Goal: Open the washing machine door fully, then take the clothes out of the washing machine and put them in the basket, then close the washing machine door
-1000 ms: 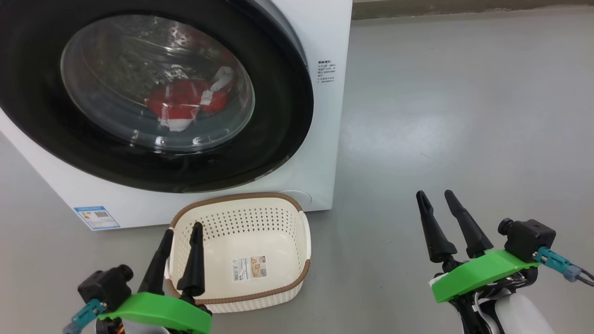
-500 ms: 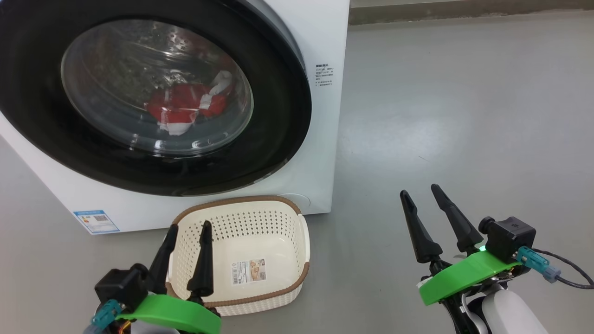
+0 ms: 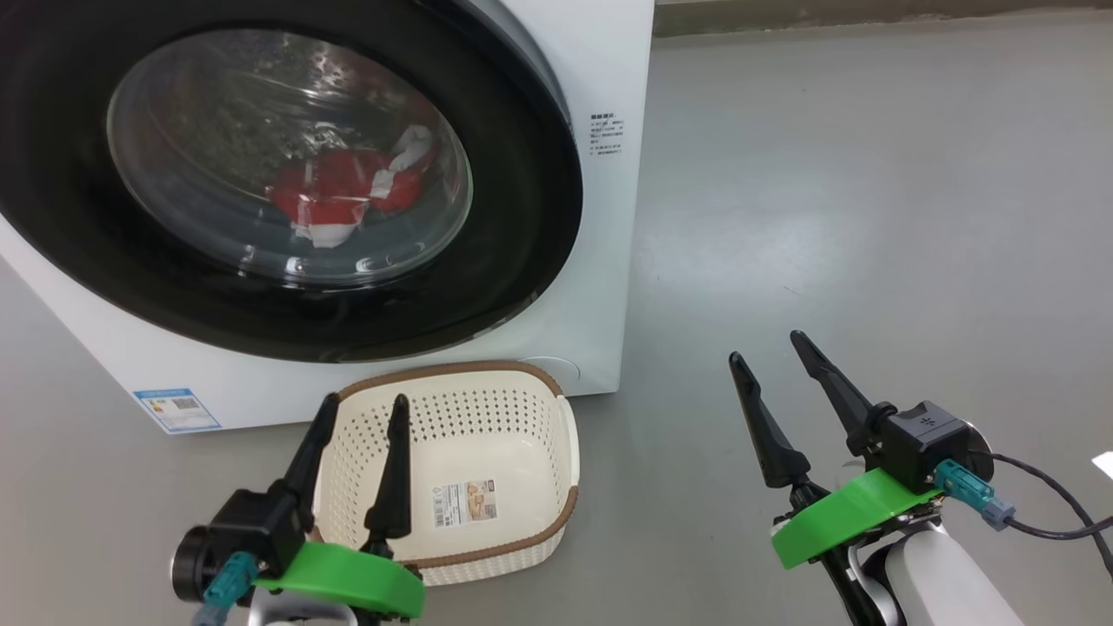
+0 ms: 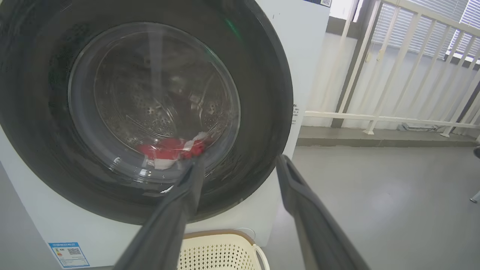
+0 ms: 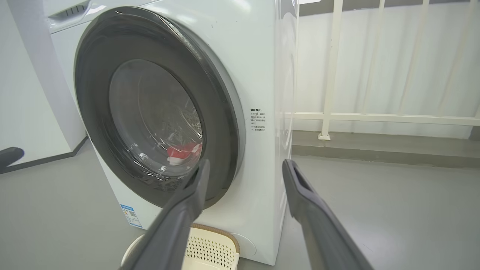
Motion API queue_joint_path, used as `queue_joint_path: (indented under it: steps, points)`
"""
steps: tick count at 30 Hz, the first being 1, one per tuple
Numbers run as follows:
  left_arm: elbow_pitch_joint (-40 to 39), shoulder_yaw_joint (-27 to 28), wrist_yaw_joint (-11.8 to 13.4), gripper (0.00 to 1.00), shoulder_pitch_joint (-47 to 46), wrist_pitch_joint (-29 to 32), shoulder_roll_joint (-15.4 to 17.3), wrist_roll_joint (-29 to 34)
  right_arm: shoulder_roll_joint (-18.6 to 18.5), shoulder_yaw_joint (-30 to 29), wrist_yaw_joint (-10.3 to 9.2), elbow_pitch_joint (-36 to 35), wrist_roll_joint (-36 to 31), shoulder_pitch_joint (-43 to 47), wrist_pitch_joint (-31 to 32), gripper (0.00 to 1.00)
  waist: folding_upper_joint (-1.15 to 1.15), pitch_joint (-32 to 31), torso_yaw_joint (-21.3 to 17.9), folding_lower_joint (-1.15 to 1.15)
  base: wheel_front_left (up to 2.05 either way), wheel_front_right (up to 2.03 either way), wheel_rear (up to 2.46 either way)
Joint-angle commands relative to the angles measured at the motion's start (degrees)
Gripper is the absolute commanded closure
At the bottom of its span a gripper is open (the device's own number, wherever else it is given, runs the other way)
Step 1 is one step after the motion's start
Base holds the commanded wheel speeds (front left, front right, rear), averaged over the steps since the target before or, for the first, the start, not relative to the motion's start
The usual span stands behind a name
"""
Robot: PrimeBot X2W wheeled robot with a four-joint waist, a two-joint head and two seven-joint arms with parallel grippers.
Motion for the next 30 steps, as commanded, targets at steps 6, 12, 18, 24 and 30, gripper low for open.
queue_joint_path:
  steps: [6, 12, 18, 24, 30]
  points:
    - [-1.71, 1.45, 0.68, 0.0, -3.01, -1.17, 0.87, 2.61, -0.07, 1.7, -0.03, -0.83, -2.51, -3.41, -1.22, 0.0, 0.0, 0.28, -0.12, 0.0, 0.0, 0.0, 0.0]
    - [-1.56, 1.54, 0.67, 0.0, -3.03, -1.17, 0.87, 2.54, -0.07, 1.65, -0.03, -0.53, -2.41, -3.57, -1.22, 0.0, 0.0, 0.39, -0.23, 0.0, 0.0, 0.0, 0.0]
    - [-1.33, 1.33, 0.21, 0.0, -3.13, -1.17, 0.87, 2.3, -0.07, 1.87, -0.03, -0.12, -2.17, -3.61, -1.22, 0.0, 0.0, 0.68, -0.26, 0.0, 0.0, 0.0, 0.0]
    - [-0.96, 0.79, -0.42, 0.0, -3.31, -1.17, 0.87, 1.89, -0.07, 1.77, -0.03, 0.12, -1.88, -3.81, -1.22, 0.0, 0.0, 1.04, 0.01, 0.0, 0.0, 0.0, 0.0]
    - [-1.56, 0.41, -0.77, 0.0, -4.16, -1.17, 0.87, 1.97, -0.07, 1.72, -0.03, 0.5, -2.0, -4.98, -1.22, 1.0, 0.0, 2.86, 0.84, 0.0, 0.0, 0.0, 0.0]
